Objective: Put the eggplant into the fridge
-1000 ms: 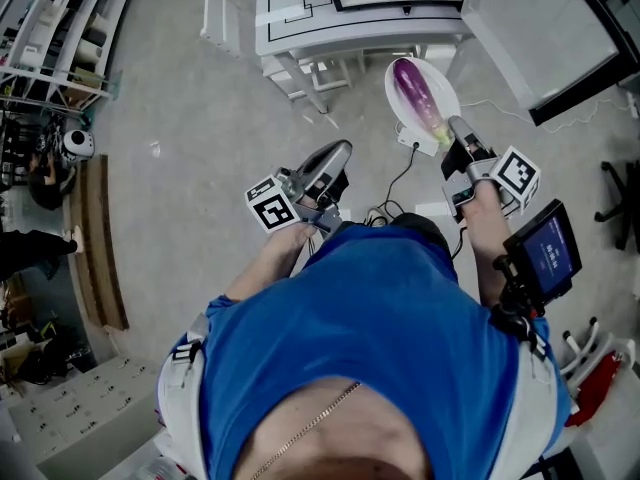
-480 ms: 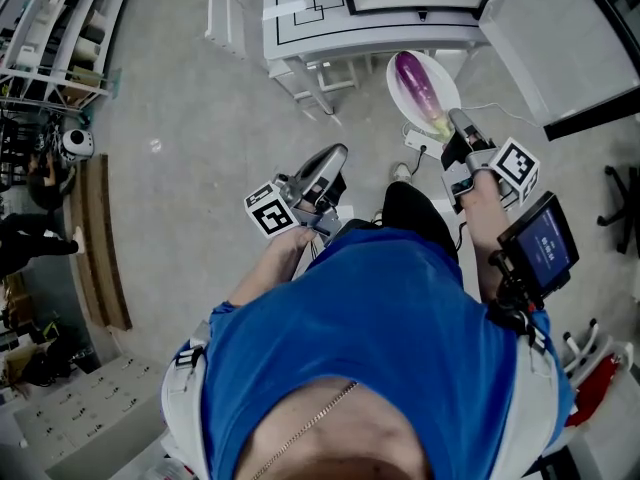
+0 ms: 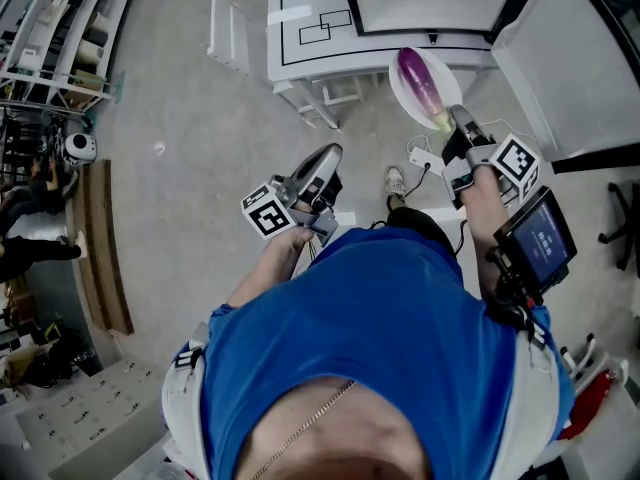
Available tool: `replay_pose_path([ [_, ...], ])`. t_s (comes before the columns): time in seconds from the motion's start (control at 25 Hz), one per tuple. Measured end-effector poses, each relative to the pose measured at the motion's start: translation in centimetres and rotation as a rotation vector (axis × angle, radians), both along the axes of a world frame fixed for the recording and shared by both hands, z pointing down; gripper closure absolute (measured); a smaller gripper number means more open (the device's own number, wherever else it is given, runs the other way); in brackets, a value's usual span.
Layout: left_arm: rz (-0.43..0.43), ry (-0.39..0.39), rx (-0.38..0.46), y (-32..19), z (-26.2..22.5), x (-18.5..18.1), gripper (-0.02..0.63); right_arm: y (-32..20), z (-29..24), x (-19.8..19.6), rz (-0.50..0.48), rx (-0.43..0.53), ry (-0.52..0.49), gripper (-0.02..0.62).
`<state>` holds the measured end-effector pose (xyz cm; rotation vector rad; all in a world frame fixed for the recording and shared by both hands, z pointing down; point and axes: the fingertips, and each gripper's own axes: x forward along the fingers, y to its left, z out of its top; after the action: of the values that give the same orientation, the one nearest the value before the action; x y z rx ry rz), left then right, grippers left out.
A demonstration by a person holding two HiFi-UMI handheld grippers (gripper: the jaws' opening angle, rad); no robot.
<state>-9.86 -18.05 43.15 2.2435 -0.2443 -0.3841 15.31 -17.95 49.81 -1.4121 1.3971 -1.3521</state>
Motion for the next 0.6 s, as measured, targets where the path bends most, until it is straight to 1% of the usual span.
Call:
replay_pose_path([
  [0.16,0.001,0.001,-0.01,-2.7,0.2,1.5,0.598,-2.7,-0.3,1.1,0.0,0.002,-0.008,0.578],
  [0.32,0.014,-0.013,-0.004,-5.4,-0.1,3.2,0.598,-5.7,-0.7,2.7,0.007,0.004,-0.002,0.578],
  [0.6,-0.008,-0.025,-0.011,-9.9,-0.3,4.9,0.598,-10.7,-0.3,4.7,0.003,-0.014,-0.007,0.578],
])
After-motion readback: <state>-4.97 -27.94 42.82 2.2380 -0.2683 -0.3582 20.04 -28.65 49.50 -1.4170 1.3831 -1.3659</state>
